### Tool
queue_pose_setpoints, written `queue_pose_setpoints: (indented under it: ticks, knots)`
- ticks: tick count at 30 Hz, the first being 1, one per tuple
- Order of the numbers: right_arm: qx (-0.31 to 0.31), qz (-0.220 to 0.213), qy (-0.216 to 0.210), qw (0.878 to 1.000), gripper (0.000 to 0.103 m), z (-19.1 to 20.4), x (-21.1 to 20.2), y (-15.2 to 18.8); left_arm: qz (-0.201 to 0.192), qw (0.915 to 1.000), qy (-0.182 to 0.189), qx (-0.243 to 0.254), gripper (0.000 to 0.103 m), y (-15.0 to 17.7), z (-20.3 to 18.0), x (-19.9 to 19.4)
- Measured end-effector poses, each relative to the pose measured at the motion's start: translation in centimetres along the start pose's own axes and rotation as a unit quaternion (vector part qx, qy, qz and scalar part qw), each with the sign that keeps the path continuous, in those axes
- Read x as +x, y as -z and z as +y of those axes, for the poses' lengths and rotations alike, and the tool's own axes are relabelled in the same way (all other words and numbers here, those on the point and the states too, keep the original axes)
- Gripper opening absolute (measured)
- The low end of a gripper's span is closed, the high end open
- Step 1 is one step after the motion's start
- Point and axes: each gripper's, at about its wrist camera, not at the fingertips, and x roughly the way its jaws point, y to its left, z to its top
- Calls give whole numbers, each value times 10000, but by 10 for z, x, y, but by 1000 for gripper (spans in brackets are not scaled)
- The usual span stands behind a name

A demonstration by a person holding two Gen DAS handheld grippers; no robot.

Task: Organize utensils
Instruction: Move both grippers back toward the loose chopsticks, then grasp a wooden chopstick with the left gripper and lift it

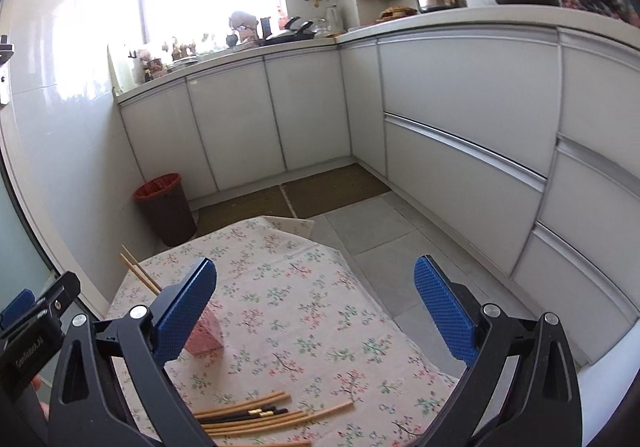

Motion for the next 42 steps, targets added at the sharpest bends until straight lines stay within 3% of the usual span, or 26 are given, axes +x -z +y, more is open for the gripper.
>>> queue_pose_setpoints:
  ticks: [5,11,14,16,19,23,25,28,30,32,34,38,42]
  knots:
    - [212,326,55,9992,96,-27,6,20,215,9995,-37,236,96,12,-17,12]
    - [452,401,207,9980,96,-47,15,31,444,9977,39,507,96,24,-37,27]
    - [730,579,236,9954,96,-62,22,36,766,9929,265,873,96,33,-53,43]
    - [926,799,253,9922,96,-74,30,44,1200,9836,575,1220,96,41,-65,61]
    - [1192,1254,256,9846,96,-90,44,60,2050,9548,974,1919,96,60,-87,94]
    - [1643,1852,309,9684,96,-115,61,86,2720,9209,1135,2550,96,91,-106,126]
    - [1860,2179,297,9576,96,-125,72,97,3119,8967,1203,2900,96,109,-118,141]
    - [2133,2546,219,9430,96,-133,83,110,3406,8648,1127,3513,96,132,-132,157]
    - [2255,2732,117,9351,96,-136,88,116,3609,8491,1010,3722,96,144,-135,170]
    - [2351,2832,92,9298,96,-139,92,120,3859,8325,1165,3801,96,152,-141,179]
    - [2461,2851,111,9263,96,-144,94,122,3965,8131,1458,4006,89,161,-154,179]
    - [2698,2776,203,9218,96,-155,91,122,4223,7650,1868,4490,59,184,-177,181]
    - [2919,2760,264,9154,96,-167,90,123,4387,7407,1981,4687,46,203,-187,187]
